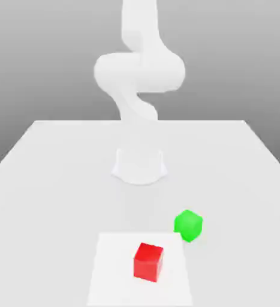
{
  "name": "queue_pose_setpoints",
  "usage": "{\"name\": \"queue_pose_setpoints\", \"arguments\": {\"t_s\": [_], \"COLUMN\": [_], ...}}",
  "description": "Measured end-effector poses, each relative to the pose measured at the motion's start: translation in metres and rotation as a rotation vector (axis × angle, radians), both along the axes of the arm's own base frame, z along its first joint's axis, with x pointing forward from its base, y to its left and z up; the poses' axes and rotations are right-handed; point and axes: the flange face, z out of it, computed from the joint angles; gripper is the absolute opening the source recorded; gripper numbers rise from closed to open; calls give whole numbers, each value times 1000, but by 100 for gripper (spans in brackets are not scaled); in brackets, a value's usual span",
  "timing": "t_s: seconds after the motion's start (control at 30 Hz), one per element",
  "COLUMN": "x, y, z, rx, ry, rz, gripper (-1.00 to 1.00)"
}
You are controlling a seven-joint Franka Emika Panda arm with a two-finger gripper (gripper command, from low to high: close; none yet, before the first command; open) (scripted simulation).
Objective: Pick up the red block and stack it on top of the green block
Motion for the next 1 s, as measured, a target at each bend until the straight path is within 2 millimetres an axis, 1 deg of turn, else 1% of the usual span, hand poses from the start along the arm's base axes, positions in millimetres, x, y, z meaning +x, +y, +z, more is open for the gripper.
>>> {"name": "queue_pose_setpoints", "arguments": {"t_s": [0.07,0.17,0.27,0.37,0.43,0.53,0.63,0.7,0.77,0.9,0.93,1.0], "x": [25,54,72,80,80,73,57,43,39,37,36,36], "y": [2,4,6,7,8,10,12,14,15,15,15,15], "z": [-42,-106,-171,-237,-280,-343,-404,-440,-466,-512,-518,-518], "rx": [9,23,37,52,62,78,95,105,110,110,110,110], "ry": [70,169,267,365,430,527,624,684,704,710,711,711], "rz": [-25,-60,-96,-131,-155,-190,-225,-247,-256,-258,-258,-258], "gripper": [0,0,0,0,0,0,0,0,0,0,-100,-100]}}
